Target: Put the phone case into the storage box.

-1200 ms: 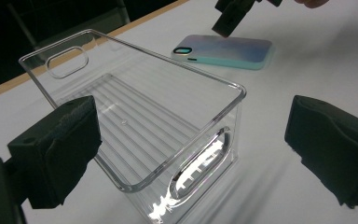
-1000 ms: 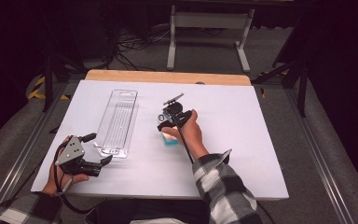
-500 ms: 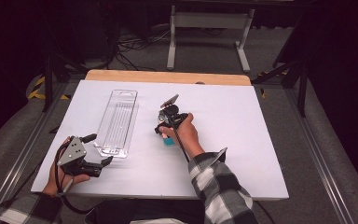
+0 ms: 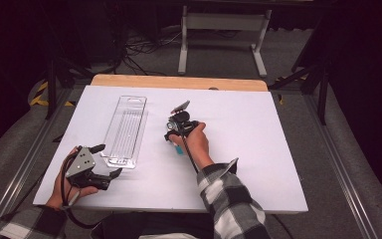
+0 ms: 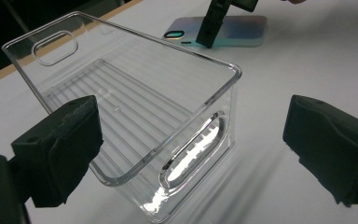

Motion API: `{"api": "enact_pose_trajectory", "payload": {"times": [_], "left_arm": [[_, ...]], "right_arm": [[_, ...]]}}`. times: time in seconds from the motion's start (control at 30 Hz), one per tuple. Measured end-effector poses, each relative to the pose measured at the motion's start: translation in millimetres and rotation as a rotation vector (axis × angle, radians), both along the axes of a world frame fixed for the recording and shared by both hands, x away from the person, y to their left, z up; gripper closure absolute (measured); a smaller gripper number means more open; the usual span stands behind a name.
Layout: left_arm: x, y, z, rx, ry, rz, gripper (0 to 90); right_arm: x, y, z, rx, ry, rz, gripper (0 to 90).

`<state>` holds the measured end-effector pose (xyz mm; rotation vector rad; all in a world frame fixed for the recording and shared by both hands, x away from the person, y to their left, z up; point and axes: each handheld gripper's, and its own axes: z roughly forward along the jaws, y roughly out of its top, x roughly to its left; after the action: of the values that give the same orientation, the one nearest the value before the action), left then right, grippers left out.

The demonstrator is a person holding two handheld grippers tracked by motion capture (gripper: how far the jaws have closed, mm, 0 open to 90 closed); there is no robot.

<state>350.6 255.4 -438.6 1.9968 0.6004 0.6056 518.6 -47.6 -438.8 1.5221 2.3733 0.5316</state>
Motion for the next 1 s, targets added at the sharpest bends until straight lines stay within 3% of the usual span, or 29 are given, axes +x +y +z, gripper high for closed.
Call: {"api": "enact_pose_trajectory", "payload": {"times": [0.33, 0.6, 0.7, 0.9, 1.0], "left_arm": [[-0.5, 2.7, 1.4, -0.013, -0.003, 0.003, 4.6], [-0.5, 4.2, 2.6, -0.012, -0.014, 0.007, 4.7], [-0.7, 4.0, 2.7, -0.019, -0.015, 0.006, 4.7], [-0.4, 4.1, 4.3, -0.027, -0.015, 0.018, 5.4], [-0.2, 3.7, 4.4, -0.045, -0.009, 0.032, 6.5]], "right_arm": [[-3.0, -1.4, -0.4, 0.009, -0.032, 0.012, 17.5], [-10.9, -14.8, 11.4, 0.088, -0.111, 0.023, 17.5], [-13.3, -17.4, 12.8, 0.092, -0.126, 0.031, 17.5], [-26.4, -28.4, 18.6, 0.144, -0.223, 0.043, 17.5], [-36.6, -32.7, 25.5, 0.177, -0.299, 0.055, 17.5]]}}
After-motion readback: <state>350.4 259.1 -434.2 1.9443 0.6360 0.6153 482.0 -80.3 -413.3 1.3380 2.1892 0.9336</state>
